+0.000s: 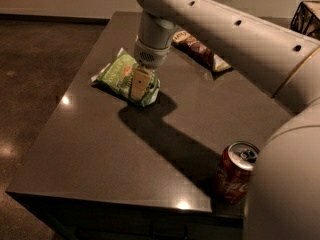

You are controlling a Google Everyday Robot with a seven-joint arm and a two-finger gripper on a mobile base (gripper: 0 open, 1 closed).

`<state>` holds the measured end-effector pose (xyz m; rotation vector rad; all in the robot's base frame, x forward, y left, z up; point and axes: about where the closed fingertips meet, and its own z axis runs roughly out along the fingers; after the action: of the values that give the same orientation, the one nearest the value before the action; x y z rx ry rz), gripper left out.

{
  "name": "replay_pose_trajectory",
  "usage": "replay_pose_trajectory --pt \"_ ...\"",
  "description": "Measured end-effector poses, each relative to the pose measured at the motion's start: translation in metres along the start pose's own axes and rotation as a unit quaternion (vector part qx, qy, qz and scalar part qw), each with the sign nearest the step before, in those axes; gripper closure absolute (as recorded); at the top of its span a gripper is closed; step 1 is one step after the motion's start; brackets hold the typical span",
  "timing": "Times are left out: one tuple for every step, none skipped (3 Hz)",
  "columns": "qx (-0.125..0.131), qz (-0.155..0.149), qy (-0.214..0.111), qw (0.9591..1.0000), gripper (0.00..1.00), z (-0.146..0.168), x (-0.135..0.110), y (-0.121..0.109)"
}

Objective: Move green jalapeno chip bag near coke can

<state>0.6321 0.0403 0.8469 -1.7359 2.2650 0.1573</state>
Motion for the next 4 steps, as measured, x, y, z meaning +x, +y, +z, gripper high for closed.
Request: replay_pose_trajectory --pt "-0.004 -0.016 -0.007 0.9998 0.73 -0.004 -0.003 0.005" --pt "-0.005 -0.055 -0.025 0.9982 0.96 -0.031 0.009 0.014" --pt "-0.008 -0.098 -0.039 0.9944 1.0 -0.07 0.044 0.02" --pt "-0.02 -0.15 -0.029 0.988 1.0 -0.097 0.086 0.02"
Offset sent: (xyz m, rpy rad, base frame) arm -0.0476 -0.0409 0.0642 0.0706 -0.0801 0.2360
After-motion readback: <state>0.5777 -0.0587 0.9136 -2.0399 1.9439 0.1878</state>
